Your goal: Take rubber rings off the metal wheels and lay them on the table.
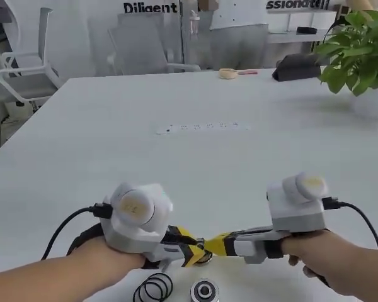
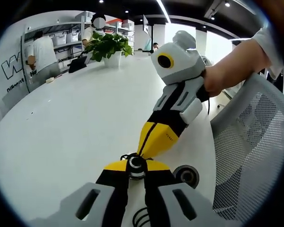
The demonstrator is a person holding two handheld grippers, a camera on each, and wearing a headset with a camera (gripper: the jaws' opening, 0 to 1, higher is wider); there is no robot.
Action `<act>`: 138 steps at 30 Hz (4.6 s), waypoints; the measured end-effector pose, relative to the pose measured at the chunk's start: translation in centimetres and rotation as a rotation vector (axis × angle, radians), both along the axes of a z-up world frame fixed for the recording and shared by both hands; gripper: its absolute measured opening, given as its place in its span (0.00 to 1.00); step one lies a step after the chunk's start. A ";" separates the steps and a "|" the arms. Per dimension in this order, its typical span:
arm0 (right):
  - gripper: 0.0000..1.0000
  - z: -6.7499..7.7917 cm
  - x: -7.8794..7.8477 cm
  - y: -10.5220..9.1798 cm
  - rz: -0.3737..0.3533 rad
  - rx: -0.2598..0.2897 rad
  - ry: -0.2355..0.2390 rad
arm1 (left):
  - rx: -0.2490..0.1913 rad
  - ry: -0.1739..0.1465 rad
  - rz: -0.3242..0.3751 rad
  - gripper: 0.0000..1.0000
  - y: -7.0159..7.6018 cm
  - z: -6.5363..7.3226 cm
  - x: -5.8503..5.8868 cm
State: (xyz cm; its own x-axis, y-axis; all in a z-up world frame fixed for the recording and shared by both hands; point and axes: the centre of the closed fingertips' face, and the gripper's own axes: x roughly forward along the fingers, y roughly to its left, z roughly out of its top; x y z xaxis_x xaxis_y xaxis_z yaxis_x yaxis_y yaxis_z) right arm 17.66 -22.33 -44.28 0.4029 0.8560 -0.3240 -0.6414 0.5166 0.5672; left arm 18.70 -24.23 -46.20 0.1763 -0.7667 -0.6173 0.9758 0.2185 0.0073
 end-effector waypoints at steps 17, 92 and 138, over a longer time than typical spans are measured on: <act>0.00 -0.6 1.1 -2.2 -0.084 -0.049 -0.012 | 0.008 0.015 -0.008 0.10 0.1 0.1 -0.1; 0.23 0.9 -2.3 2.6 0.139 -0.181 -0.079 | -0.081 0.005 0.076 0.44 12.0 5.8 -2.6; 0.86 6.0 -8.8 -8.9 -0.025 -0.364 -0.398 | -0.146 -0.059 0.107 0.75 14.5 9.4 -4.9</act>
State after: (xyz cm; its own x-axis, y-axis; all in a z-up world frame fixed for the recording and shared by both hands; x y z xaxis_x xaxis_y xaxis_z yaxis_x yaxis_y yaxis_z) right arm 8.84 -31.24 -38.28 0.5735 0.7055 -0.4163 -0.7555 0.6520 0.0641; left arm 13.79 -9.74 -36.83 0.2941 -0.8225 -0.4868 0.9458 0.3237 0.0244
